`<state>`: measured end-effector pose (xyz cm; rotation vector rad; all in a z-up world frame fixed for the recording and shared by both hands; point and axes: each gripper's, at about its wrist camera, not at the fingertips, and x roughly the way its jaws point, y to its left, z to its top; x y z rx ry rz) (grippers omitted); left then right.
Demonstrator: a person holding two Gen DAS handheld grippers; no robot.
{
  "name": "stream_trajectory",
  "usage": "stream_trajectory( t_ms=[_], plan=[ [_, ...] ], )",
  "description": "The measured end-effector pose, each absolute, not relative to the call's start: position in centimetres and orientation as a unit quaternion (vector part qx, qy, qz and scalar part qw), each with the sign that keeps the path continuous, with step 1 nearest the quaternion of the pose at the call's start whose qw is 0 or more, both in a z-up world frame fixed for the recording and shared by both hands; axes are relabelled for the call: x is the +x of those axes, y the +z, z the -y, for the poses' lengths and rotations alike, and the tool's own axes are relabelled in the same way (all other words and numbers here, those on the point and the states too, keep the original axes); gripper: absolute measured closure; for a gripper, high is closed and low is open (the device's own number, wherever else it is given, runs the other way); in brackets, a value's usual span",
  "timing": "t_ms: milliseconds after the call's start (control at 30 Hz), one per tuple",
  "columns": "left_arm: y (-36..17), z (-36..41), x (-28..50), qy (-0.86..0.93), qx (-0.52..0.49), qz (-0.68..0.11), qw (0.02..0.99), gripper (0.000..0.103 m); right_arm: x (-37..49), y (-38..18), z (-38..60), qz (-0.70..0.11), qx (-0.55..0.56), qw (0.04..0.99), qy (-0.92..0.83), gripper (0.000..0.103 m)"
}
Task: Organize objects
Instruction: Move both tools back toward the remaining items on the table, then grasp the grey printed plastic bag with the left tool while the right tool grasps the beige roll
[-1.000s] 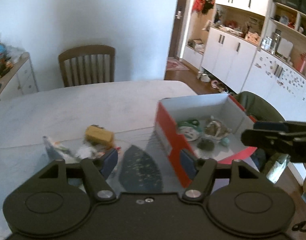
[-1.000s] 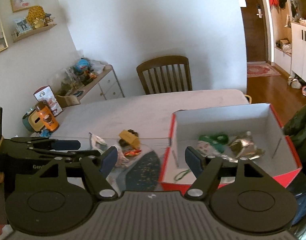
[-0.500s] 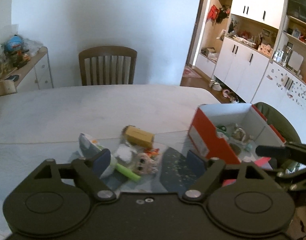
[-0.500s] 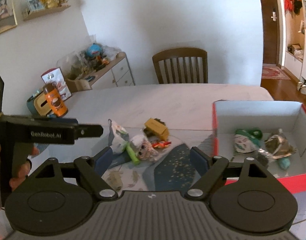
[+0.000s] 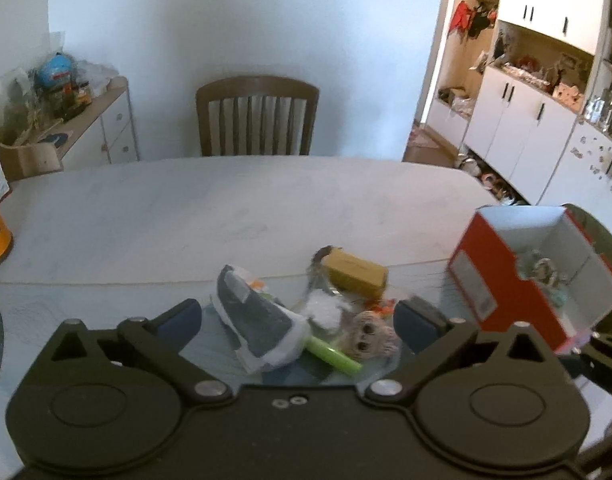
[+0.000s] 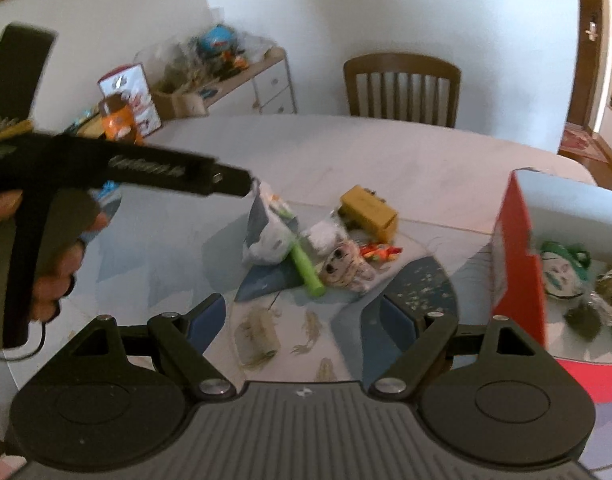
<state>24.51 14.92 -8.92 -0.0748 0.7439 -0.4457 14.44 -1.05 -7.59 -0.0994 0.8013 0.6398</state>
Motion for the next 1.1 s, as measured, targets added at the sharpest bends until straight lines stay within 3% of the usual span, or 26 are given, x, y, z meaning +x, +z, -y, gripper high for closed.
stream_trajectory(
  t_ms=[467, 900, 1100],
  plan=[
    [-15.4, -15.5, 33.6, -0.136, -0.083, -0.460, 0.873, 0.002, 16.4, -12.7, -3.8, -0.430, -0.100, 0.837, 0.325, 0.019],
    [-19.7, -14.9, 35.5, -0.116, -0.099, -0.507, 0.848, 0.004, 17.7, -15.8, -5.8, -0.454, -0.124, 0.817, 0.333, 0.019],
    [-21.1, -16.1, 34.9, -0.112, -0.094, -0.511, 0.847, 0.009, 17.6, -16.7, -6.5, -0.460, -0.136, 0.807, 0.345, 0.019]
  ],
)
